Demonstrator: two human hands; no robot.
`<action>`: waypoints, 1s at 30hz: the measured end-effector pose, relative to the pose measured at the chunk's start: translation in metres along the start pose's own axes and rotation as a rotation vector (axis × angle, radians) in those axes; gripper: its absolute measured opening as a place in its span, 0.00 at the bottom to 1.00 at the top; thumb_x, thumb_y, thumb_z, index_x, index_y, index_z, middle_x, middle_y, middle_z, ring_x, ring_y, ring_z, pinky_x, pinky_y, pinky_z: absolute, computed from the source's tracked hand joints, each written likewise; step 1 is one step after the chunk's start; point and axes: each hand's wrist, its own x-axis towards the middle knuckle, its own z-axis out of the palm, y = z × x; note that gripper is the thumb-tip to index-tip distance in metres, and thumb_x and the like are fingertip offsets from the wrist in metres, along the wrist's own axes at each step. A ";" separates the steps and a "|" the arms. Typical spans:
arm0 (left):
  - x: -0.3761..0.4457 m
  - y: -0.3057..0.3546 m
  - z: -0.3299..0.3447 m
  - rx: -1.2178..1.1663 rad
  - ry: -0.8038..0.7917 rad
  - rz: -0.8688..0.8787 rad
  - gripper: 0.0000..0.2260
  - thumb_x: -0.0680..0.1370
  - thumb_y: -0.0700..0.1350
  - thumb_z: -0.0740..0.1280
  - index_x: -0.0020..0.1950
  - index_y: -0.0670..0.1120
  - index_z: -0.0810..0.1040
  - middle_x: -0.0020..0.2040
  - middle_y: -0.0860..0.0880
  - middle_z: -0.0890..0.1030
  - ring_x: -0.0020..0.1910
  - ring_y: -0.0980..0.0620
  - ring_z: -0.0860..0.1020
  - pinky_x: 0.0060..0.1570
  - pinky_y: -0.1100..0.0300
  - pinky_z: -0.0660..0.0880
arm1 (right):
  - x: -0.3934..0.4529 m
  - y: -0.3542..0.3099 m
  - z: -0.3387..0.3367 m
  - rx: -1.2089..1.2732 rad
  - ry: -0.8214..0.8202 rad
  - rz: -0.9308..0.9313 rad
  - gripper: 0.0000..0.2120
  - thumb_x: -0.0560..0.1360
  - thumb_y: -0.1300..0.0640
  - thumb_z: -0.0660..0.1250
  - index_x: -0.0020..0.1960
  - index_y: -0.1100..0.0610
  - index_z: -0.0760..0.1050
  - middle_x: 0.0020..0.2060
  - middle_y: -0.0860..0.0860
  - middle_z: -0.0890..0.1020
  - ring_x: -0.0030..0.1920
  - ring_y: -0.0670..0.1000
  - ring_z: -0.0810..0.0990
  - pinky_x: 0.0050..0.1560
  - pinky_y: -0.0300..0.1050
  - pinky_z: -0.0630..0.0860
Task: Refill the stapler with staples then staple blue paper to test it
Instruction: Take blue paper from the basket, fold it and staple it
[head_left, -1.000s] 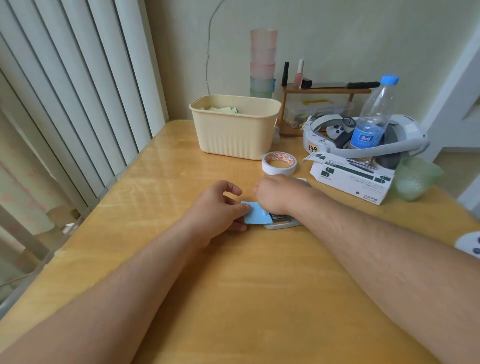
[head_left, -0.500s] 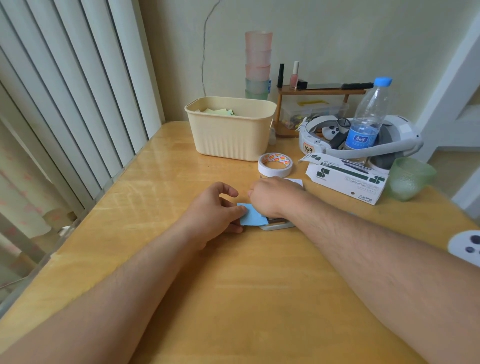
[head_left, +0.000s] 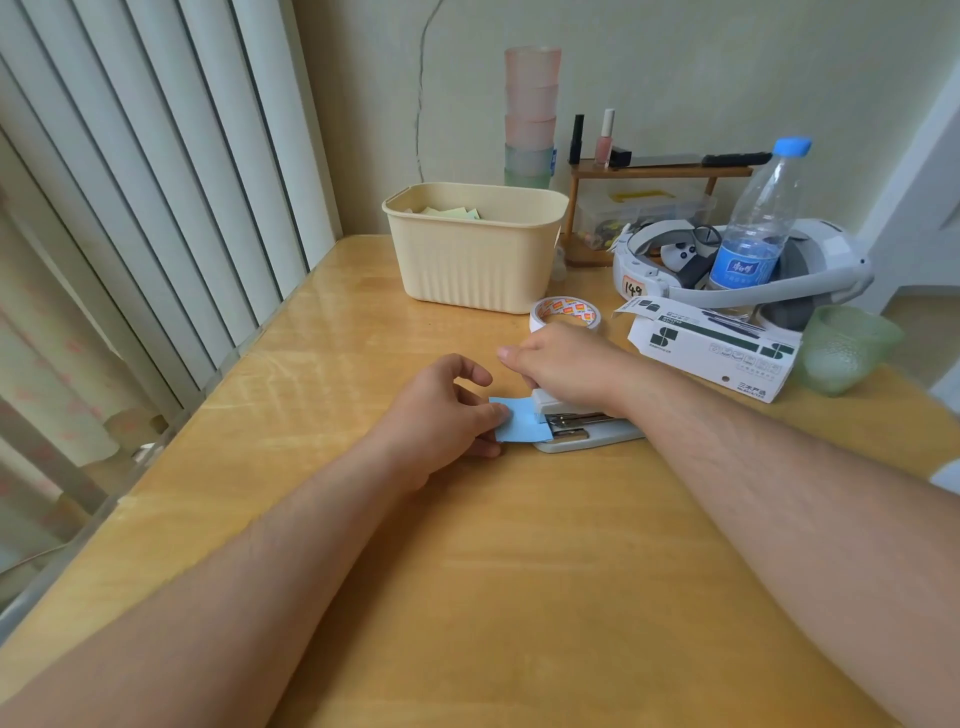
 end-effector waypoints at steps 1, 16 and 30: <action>0.000 0.000 0.000 0.001 0.000 0.001 0.13 0.77 0.38 0.75 0.57 0.44 0.76 0.43 0.43 0.81 0.32 0.48 0.84 0.43 0.51 0.86 | -0.001 0.002 -0.003 -0.001 0.011 -0.039 0.25 0.78 0.35 0.60 0.35 0.54 0.76 0.30 0.48 0.74 0.34 0.49 0.73 0.36 0.45 0.67; -0.002 0.003 0.000 -0.001 -0.004 -0.026 0.12 0.78 0.38 0.74 0.59 0.44 0.77 0.45 0.43 0.82 0.33 0.49 0.84 0.40 0.56 0.85 | -0.037 0.047 0.002 0.018 0.117 -0.114 0.12 0.70 0.45 0.76 0.52 0.42 0.79 0.47 0.41 0.80 0.48 0.43 0.78 0.51 0.45 0.76; -0.009 0.006 -0.002 -0.035 0.087 0.045 0.10 0.84 0.38 0.64 0.60 0.49 0.81 0.56 0.41 0.82 0.33 0.50 0.84 0.52 0.44 0.84 | -0.041 0.053 0.010 0.040 0.207 -0.168 0.12 0.69 0.45 0.76 0.51 0.39 0.79 0.49 0.39 0.79 0.52 0.43 0.77 0.56 0.50 0.75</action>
